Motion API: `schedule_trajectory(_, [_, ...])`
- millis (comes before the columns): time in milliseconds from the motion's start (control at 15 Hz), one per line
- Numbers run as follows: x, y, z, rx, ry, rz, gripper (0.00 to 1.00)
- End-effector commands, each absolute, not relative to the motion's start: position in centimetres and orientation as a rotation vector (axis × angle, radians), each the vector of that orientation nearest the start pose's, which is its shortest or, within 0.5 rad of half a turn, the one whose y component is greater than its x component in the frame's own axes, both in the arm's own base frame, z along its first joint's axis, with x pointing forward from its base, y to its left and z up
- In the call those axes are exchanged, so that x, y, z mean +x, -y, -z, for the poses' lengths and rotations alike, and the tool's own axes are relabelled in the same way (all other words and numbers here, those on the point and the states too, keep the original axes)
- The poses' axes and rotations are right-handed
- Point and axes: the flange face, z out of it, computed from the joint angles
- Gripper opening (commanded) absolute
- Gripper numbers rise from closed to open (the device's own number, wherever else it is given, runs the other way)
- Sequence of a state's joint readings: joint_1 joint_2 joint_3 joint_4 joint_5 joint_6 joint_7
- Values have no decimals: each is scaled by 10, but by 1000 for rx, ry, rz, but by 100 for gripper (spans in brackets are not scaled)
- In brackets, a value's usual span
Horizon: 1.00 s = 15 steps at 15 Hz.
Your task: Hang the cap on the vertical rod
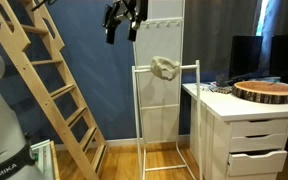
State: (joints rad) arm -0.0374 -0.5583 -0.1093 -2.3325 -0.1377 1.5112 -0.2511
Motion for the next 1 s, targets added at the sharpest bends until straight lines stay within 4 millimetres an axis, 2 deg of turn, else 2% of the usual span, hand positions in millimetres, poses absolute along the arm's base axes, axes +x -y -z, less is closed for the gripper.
schedule_trajectory(0, [347,72,-521,-3132,218,-436,100])
schedule_trajectory(400, [347,72,-521,-3132,218,-436,100])
schedule_trajectory(600, [379,60,-548,-3168,417,-347,100])
schedule_trajectory(800, [424,28,-579,-3149,694,-263,100])
schedule_trajectory(933, [456,1,-592,-3109,873,-205,100])
